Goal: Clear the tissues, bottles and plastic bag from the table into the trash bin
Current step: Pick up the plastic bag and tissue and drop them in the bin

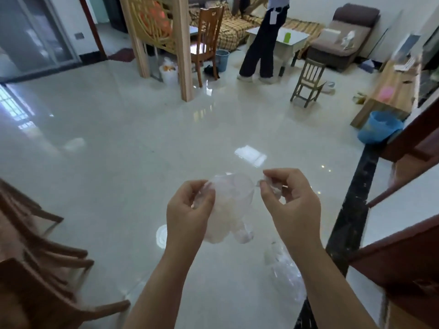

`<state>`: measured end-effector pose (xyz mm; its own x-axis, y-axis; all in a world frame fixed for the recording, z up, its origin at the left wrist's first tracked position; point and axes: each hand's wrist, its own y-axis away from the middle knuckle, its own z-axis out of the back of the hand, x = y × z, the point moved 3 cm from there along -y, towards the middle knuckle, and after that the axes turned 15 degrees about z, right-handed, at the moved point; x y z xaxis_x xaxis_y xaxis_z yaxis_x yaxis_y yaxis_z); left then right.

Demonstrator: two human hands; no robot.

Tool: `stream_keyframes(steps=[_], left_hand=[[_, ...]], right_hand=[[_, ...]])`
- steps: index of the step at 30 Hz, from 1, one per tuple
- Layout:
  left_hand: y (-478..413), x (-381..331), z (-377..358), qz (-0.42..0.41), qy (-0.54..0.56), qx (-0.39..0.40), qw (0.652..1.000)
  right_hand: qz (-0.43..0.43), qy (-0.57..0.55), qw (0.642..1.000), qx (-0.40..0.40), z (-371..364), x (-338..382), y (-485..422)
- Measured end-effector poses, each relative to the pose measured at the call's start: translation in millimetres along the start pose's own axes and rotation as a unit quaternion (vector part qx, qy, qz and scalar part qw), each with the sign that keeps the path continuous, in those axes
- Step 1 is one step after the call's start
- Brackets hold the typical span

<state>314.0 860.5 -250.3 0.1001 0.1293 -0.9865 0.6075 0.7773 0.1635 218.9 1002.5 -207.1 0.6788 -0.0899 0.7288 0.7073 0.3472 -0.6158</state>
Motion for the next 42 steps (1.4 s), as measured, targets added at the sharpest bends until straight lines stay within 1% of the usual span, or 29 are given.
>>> stream_keyframes(steps=[5, 9, 16, 21, 26, 31, 35, 38, 40, 42], left_hand=[[-63, 1, 18, 0.007, -0.006, -0.073, 0.997], [-130, -4, 21, 0.006, -0.013, -0.118, 0.993], [-254, -56, 21, -0.020, 0.009, -0.177, 0.984], [-312, -81, 50, -0.039, 0.021, -0.255, 0.966], [-369, -79, 100, -0.029, 0.024, -0.335, 0.942], [-444, -74, 167, -0.020, 0.022, -0.376, 0.926], [-510, -86, 233, -0.024, 0.032, -0.395, 0.918], [-556, -106, 283, -0.036, 0.035, -0.399, 0.916], [-582, -117, 312, -0.052, 0.033, -0.404, 0.913], [-604, -123, 336, -0.054, 0.036, -0.417, 0.906]], right_hand=[[0.001, -0.060, 0.996, 0.060, -70, -36, -47], [0.024, -0.097, 0.991, 0.083, -123, -71, -102], [0.069, -0.147, 0.979, 0.120, -213, -111, -225], [0.096, -0.199, 0.961, 0.167, -293, -115, -286], [0.114, -0.234, 0.940, 0.222, -380, -112, -319], [0.132, -0.248, 0.926, 0.251, -487, -107, -349], [0.168, -0.233, 0.917, 0.278, -583, -84, -379], [0.196, -0.242, 0.905, 0.291, -652, -56, -409], [0.215, -0.254, 0.898, 0.287, -694, -41, -425], [0.217, -0.266, 0.894, 0.288, -732, -30, -436]])
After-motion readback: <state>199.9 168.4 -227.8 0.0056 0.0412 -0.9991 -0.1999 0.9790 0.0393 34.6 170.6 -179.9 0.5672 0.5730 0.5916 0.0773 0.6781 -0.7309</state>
